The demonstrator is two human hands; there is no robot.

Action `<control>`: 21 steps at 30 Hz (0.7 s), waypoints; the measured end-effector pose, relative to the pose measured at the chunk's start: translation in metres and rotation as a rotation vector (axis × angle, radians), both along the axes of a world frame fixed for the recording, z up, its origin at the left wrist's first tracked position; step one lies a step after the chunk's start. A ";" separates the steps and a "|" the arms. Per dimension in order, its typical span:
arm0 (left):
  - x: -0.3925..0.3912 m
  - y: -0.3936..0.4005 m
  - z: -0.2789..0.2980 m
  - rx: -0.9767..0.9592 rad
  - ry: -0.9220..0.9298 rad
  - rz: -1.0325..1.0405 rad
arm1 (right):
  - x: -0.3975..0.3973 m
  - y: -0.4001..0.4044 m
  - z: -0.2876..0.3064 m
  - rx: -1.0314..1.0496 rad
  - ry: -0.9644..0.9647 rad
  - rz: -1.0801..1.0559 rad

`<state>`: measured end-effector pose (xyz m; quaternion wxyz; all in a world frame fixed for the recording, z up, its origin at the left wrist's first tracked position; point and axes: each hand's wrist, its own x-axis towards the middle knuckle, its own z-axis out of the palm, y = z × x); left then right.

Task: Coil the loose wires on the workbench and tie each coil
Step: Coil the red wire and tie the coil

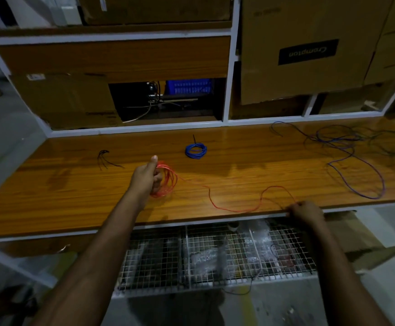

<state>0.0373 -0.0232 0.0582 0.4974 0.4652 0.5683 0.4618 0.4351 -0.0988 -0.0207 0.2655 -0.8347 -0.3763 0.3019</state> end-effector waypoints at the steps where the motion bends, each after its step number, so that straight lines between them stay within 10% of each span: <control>1: 0.002 0.001 0.002 -0.054 -0.137 -0.063 | -0.004 0.001 -0.006 -0.043 -0.128 0.017; 6: 0.027 0.001 0.014 -0.202 -0.521 -0.333 | -0.056 0.005 0.010 0.144 -0.310 -0.011; 13: 0.068 -0.003 0.028 -0.282 -0.670 -0.520 | -0.159 0.012 0.087 0.555 0.264 0.795; 21: 0.067 -0.005 0.036 -0.288 -0.709 -0.537 | -0.168 0.032 0.089 0.785 0.059 0.665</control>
